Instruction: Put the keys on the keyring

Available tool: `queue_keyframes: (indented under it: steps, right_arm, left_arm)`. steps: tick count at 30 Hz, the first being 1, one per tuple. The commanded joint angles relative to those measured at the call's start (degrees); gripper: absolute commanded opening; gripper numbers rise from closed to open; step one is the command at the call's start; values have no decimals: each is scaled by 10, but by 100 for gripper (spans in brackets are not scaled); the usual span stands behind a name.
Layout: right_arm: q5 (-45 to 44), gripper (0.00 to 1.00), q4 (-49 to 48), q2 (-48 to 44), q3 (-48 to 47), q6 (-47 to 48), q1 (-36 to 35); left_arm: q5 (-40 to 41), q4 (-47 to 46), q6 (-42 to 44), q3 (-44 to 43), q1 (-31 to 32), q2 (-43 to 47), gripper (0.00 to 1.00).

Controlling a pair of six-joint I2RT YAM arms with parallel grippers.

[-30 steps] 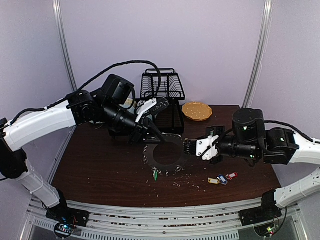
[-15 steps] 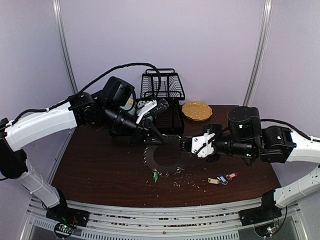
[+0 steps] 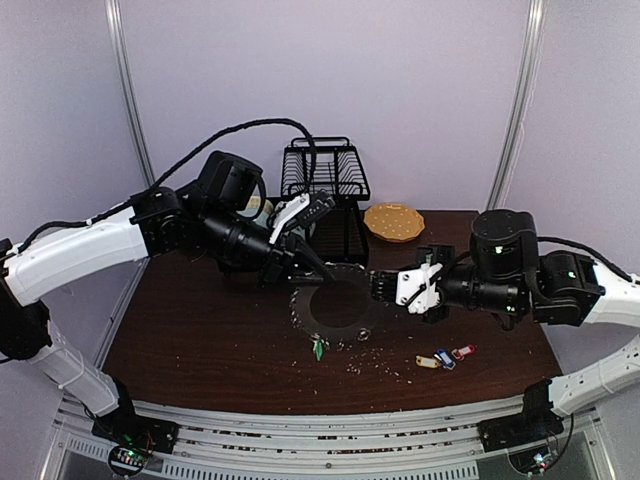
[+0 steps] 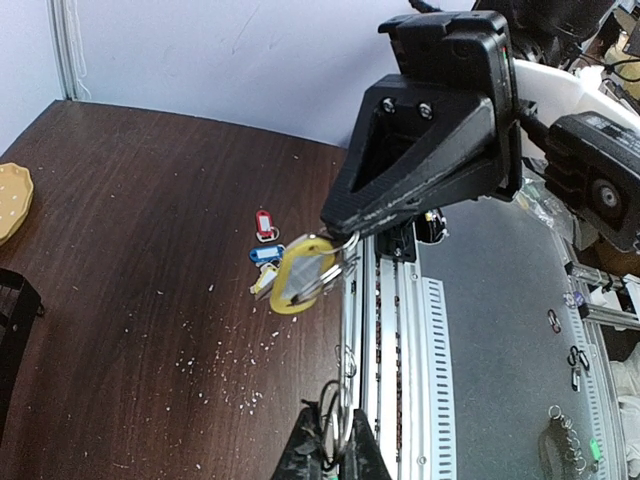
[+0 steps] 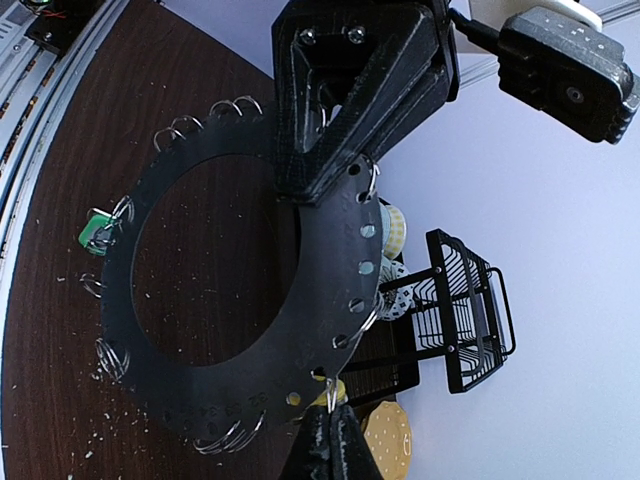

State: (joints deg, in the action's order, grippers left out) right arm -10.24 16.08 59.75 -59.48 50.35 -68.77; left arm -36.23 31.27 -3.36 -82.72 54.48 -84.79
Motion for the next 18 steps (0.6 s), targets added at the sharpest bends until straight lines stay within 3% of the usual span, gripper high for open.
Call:
queue_keyframes:
  steps: [1, 18]
  right_arm:
    - [1, 0, 24, -1, 9, 13, -3]
    - [-25, 0, 40, 38, -26, 35, -7]
  left_arm:
    - [-17, -53, -5, -10, 3, 18, 0]
    - [-28, -77, -10, 5, 3, 24, 0]
